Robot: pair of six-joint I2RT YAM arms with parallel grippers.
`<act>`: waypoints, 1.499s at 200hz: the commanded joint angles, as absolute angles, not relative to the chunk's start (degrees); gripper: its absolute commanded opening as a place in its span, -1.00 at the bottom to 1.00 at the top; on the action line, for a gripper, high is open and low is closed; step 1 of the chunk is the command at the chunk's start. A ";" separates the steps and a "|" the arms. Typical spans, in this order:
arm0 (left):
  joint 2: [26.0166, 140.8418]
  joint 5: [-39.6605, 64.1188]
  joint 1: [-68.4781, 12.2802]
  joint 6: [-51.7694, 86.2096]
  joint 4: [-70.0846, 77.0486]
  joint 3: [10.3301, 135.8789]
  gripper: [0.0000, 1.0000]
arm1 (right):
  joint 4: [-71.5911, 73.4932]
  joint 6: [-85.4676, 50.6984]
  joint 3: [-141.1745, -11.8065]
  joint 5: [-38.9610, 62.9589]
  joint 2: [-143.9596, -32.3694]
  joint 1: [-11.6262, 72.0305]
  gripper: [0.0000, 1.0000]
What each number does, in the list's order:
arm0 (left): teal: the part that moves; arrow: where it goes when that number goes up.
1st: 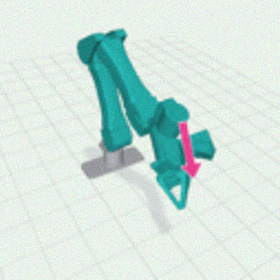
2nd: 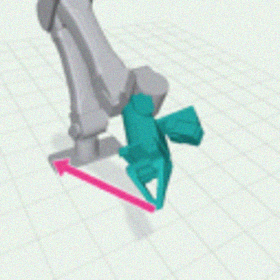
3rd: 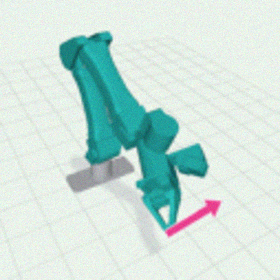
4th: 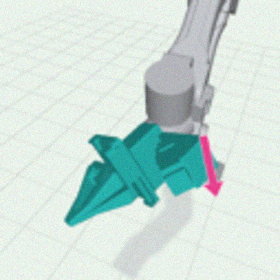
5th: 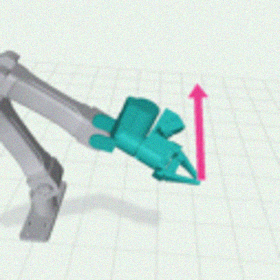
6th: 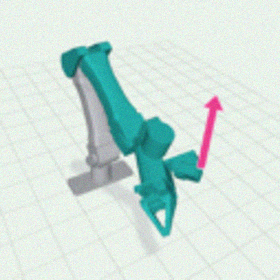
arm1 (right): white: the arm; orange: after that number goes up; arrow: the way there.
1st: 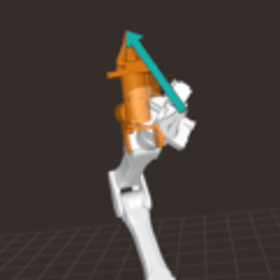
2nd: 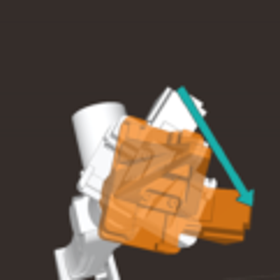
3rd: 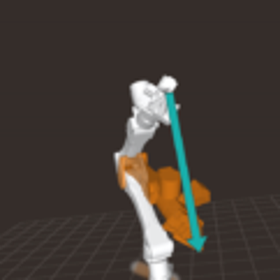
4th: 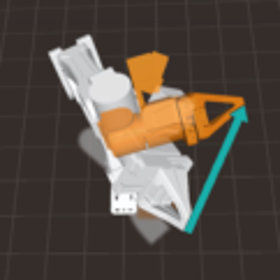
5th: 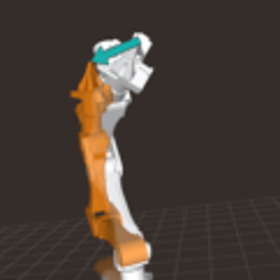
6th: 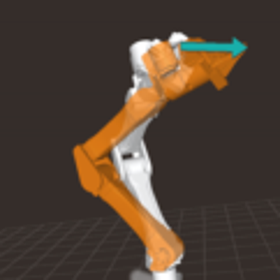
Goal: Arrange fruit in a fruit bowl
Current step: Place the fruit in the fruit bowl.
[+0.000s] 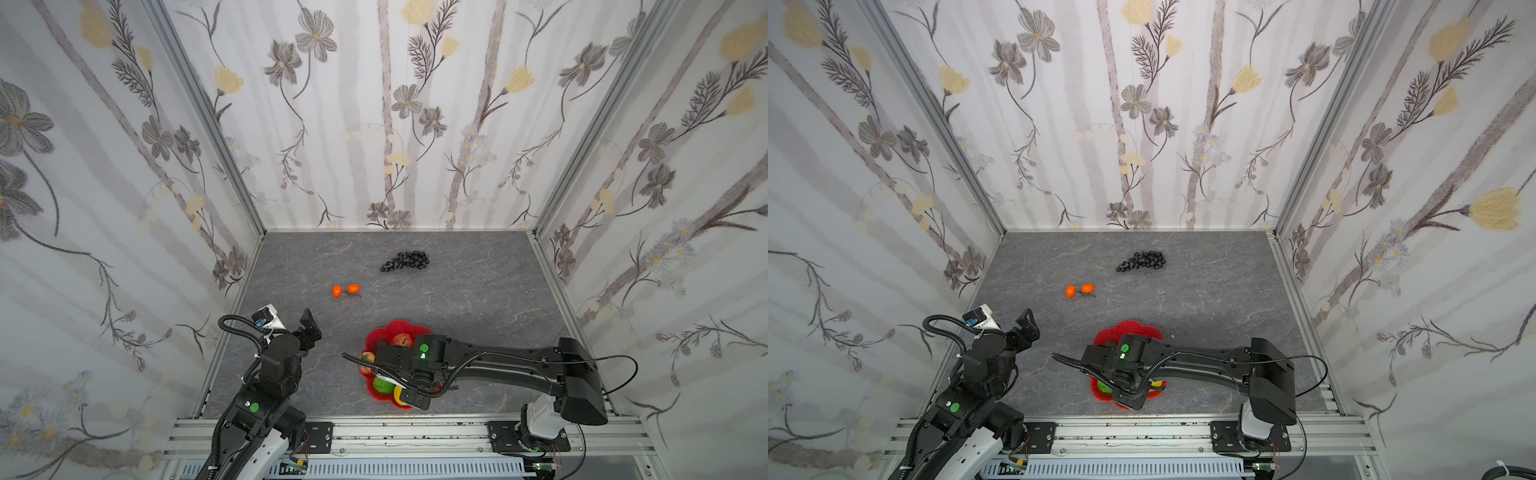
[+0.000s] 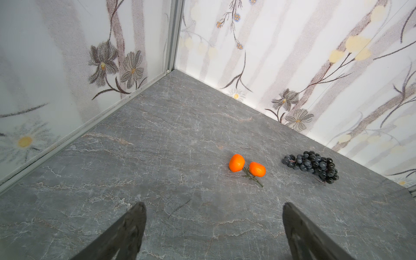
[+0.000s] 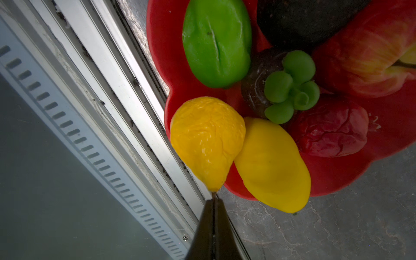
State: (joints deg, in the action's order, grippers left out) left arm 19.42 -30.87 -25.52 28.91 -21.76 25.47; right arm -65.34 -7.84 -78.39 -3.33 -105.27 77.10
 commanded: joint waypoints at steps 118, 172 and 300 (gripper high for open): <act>18.81 -33.05 -25.49 28.87 -21.70 24.64 0.90 | -65.83 -6.94 -80.24 -5.19 -107.45 76.91 -0.75; 19.23 -32.98 -25.49 28.90 -21.35 24.66 0.91 | -65.80 -6.94 -80.51 -4.68 -106.28 76.95 -0.66; 60.28 -18.50 -23.40 30.12 -17.27 41.88 0.92 | -51.65 -10.62 -65.03 -22.15 -74.33 64.06 -0.03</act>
